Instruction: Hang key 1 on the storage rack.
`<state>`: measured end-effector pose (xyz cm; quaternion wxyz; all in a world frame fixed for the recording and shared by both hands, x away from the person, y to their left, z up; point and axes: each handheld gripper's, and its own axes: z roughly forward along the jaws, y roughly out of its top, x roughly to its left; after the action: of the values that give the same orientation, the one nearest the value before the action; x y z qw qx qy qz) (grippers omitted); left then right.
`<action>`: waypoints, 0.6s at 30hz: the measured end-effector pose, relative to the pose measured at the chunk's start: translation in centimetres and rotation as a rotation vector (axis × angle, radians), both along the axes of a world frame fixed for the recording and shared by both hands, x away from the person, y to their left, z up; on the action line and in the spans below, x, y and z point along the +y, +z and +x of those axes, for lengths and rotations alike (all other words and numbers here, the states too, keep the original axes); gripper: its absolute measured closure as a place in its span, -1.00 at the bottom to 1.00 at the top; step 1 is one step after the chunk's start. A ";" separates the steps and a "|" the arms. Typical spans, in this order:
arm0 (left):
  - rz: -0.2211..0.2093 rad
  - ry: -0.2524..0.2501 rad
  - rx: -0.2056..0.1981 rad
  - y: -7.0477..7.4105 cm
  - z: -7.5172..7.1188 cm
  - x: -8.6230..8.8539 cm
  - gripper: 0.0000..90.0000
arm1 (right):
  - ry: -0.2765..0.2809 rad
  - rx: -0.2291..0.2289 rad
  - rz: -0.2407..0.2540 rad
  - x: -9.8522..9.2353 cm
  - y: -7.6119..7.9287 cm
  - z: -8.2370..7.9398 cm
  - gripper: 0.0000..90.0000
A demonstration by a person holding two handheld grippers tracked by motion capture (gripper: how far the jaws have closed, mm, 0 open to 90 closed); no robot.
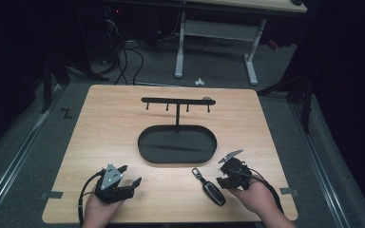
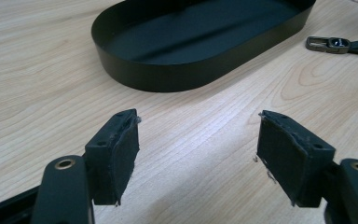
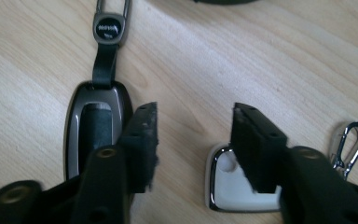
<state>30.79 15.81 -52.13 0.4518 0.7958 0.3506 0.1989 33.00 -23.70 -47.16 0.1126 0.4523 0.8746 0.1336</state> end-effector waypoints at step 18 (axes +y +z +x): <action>-0.006 -0.004 0.001 0.1 0.0 0.3 -0.34 | 0.097 0.142 -0.076 3.8 1.7 2.0 -0.05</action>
<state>30.76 16.09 -52.01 0.4544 0.7954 0.3497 0.1965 34.99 -19.93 -45.43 0.0609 0.4131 0.9057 0.0732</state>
